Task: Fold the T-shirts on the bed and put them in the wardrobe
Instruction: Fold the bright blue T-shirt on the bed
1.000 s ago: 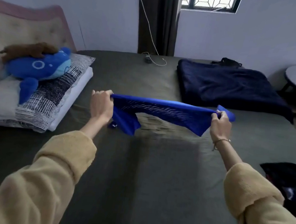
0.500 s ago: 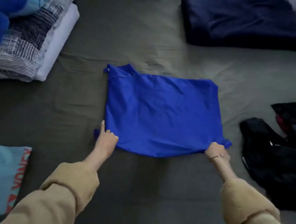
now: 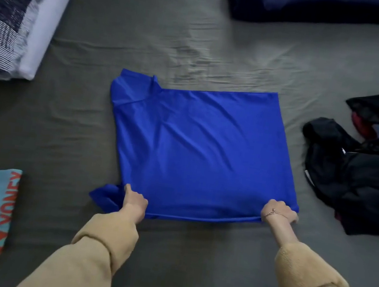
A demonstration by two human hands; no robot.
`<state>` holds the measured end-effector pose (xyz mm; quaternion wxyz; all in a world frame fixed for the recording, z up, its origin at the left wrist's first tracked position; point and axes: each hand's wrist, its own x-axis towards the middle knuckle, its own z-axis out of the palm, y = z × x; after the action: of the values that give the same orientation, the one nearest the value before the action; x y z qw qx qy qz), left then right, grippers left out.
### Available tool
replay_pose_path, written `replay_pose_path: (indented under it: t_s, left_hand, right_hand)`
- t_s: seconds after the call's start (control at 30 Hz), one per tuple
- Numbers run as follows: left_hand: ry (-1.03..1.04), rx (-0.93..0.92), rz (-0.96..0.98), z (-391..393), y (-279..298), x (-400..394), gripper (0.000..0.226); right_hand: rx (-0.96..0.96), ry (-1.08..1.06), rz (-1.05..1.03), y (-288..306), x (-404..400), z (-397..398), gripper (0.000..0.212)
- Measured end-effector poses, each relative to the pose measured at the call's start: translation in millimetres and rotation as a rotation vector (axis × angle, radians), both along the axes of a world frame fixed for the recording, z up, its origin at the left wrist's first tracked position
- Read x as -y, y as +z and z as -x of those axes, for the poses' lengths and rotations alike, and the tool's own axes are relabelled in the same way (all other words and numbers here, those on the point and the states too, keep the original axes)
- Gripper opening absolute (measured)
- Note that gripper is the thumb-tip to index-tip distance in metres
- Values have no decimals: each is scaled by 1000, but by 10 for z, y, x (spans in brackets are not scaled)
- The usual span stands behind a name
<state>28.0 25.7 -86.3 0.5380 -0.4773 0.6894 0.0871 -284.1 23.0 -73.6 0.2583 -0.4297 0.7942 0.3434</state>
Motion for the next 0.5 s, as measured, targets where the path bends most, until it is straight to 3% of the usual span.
replay_pose_path:
  t_s: [0.17,0.23,0.37,0.43,0.5]
  left_hand:
    - [40,7,-86,131,45,82,36]
    - [93,-91,-117,214,2,117,16]
    - [310,-392,-170,408,-83,82,12]
    - [395,-507,-97,460,-120,58,6]
    - [440,-569,35,453,-142,43,14]
  right_hand:
    - [-38,65,-7,-6,-37,57,24]
    - [-44,81,17,-44,-76,92,23]
    - [-24,61,122,-125,-169,195,22]
    - [-5,67,176,-150,-188,218,20]
    - [35,80,242,-149,-162,192,15]
